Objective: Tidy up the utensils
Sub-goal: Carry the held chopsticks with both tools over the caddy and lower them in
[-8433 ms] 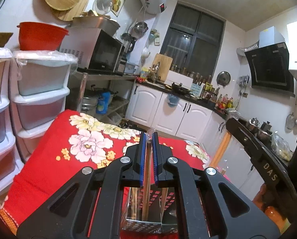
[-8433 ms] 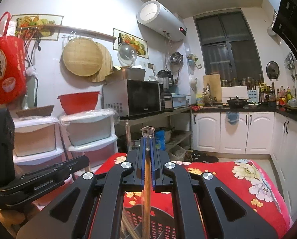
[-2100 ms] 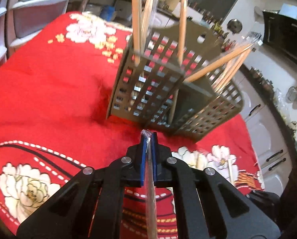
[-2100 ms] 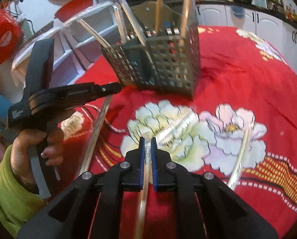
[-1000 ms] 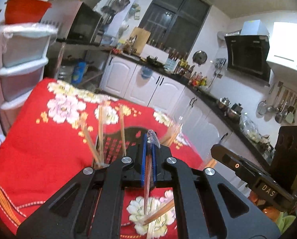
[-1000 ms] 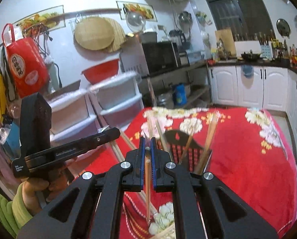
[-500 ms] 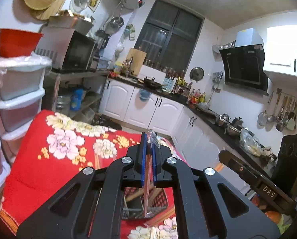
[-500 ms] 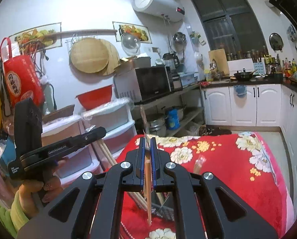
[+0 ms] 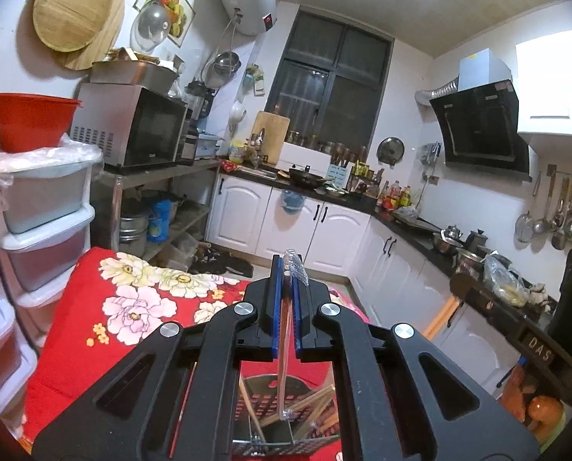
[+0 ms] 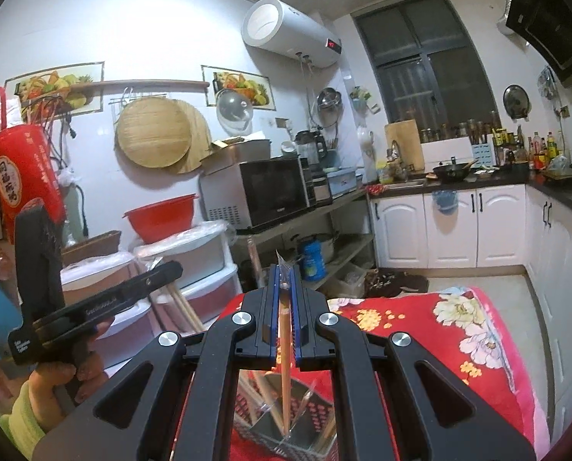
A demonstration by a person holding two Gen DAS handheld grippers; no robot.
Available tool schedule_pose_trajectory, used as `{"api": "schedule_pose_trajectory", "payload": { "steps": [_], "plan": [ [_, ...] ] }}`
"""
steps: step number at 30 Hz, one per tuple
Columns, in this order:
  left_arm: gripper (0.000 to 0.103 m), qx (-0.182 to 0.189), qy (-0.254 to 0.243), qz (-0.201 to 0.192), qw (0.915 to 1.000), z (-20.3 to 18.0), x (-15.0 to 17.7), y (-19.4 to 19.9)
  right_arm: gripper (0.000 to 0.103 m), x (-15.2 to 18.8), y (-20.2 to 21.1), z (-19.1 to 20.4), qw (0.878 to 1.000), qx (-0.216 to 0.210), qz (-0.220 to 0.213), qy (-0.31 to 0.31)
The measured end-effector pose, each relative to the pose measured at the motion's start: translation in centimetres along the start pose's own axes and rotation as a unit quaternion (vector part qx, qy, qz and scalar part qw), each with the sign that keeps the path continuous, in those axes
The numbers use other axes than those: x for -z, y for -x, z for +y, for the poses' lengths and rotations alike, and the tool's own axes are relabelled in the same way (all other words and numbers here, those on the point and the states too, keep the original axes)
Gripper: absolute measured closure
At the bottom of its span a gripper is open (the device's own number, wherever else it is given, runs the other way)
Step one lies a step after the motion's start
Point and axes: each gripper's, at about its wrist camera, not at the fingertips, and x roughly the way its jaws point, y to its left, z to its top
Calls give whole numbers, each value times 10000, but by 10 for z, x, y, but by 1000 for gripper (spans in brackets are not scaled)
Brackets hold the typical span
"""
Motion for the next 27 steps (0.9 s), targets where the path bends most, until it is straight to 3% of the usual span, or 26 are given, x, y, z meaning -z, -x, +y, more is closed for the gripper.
{"api": "schedule_pose_trajectory", "payload": {
  "steps": [7,27],
  "plan": [
    [102,-62,61,284,9996,8,22,-15,98,17,-14,-13,9996,263,81,-42],
    [102,-149,220,555,9981,12,74,-38,97,75,-34,-35,9978,276,208,-560]
  ]
}}
